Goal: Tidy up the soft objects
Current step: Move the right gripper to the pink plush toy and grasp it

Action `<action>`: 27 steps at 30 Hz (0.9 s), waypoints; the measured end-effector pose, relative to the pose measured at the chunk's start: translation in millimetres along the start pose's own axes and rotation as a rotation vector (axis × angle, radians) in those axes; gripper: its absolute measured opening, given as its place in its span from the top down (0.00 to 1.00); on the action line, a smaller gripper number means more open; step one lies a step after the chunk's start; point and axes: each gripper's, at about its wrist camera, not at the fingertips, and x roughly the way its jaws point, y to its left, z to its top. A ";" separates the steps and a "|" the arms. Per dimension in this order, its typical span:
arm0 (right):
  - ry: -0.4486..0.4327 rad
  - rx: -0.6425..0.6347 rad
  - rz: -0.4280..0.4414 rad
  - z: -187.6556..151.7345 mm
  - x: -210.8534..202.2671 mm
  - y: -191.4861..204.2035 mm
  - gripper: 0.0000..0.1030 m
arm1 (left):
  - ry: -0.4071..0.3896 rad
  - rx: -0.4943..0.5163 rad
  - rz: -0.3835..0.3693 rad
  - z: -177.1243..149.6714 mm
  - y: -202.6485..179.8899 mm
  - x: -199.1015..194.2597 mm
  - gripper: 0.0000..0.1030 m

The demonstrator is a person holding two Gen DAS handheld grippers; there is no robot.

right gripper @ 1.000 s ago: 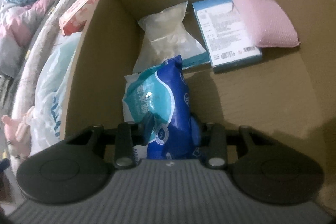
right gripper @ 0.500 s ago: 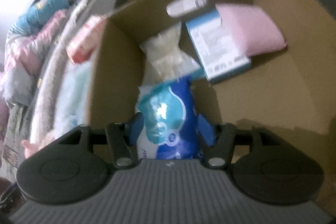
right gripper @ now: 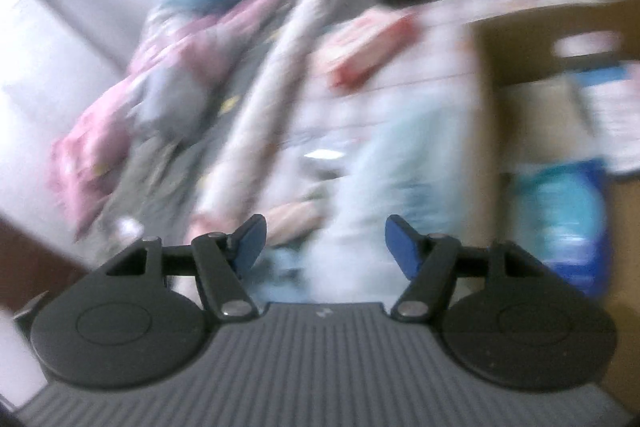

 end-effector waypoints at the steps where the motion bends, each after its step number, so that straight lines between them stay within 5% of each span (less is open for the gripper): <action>1: 0.029 -0.006 0.042 3.7 12.5 11.1 0.35 | -0.002 0.005 0.013 2.4 2.5 2.0 0.18; 5: 0.143 -0.043 0.138 16.6 64.6 57.3 0.33 | 0.026 -0.019 0.056 14.1 17.9 16.8 0.18; 11: 0.313 -0.135 0.147 32.6 165.9 111.2 0.29 | 0.025 -0.027 0.119 24.2 32.8 44.9 0.19; 20: 0.488 -0.134 0.112 29.6 273.5 123.3 0.29 | 0.121 -0.015 0.148 22.8 40.6 78.2 0.23; 27: 0.574 -0.086 0.177 25.0 301.4 122.9 0.29 | 0.158 -0.011 0.184 19.1 44.5 89.4 0.26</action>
